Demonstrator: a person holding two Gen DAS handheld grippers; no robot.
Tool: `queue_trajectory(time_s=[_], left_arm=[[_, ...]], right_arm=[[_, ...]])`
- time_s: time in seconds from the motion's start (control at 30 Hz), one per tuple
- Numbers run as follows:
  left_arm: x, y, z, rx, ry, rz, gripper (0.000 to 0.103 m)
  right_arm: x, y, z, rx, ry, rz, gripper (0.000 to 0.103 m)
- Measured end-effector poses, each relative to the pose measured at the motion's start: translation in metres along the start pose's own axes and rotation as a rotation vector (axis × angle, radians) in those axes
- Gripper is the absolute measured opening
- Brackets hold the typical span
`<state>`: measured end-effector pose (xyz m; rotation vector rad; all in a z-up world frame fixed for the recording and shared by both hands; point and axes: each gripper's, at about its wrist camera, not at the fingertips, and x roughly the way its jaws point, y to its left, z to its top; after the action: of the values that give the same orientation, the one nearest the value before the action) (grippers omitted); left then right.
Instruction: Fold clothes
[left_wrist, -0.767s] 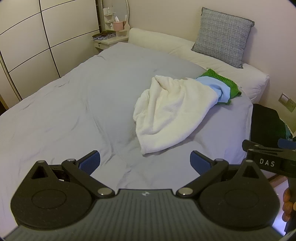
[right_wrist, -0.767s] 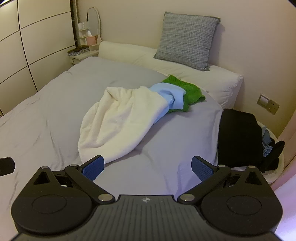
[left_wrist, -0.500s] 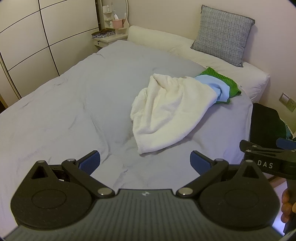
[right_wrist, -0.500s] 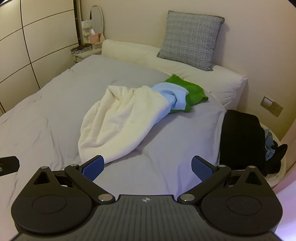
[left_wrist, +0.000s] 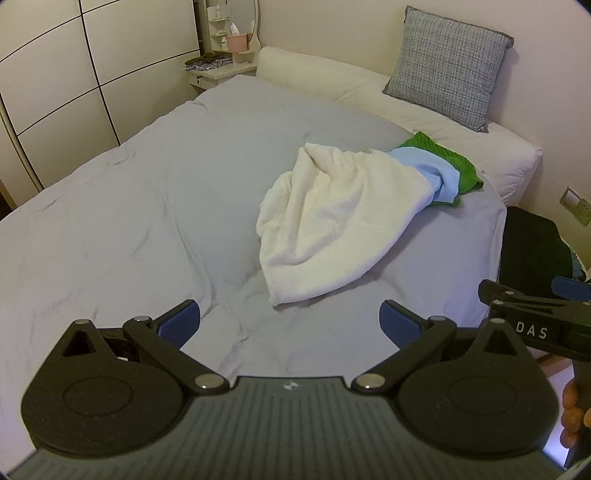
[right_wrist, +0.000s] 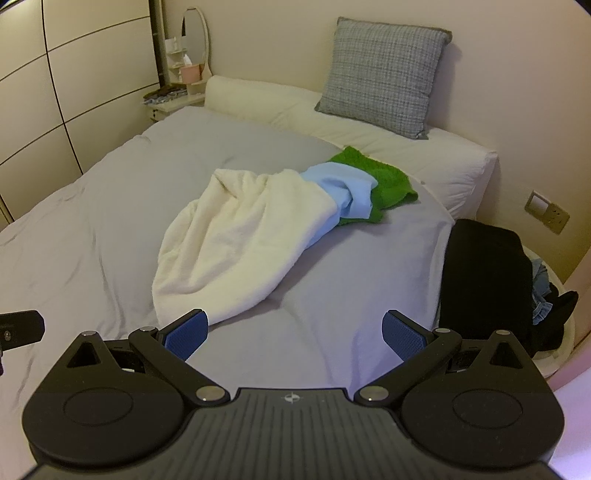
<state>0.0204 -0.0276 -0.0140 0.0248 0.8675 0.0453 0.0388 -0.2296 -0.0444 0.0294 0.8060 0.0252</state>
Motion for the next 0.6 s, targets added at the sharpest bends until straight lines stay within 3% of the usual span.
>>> queue_trajectory(time_s=[0.6], left_arm=[[0.002, -0.008, -0.001, -0.033, 0.009, 0.009, 0.102]], right_arm=[[0.004, -0.015, 0.002, -0.013, 0.019, 0.029, 0.103]])
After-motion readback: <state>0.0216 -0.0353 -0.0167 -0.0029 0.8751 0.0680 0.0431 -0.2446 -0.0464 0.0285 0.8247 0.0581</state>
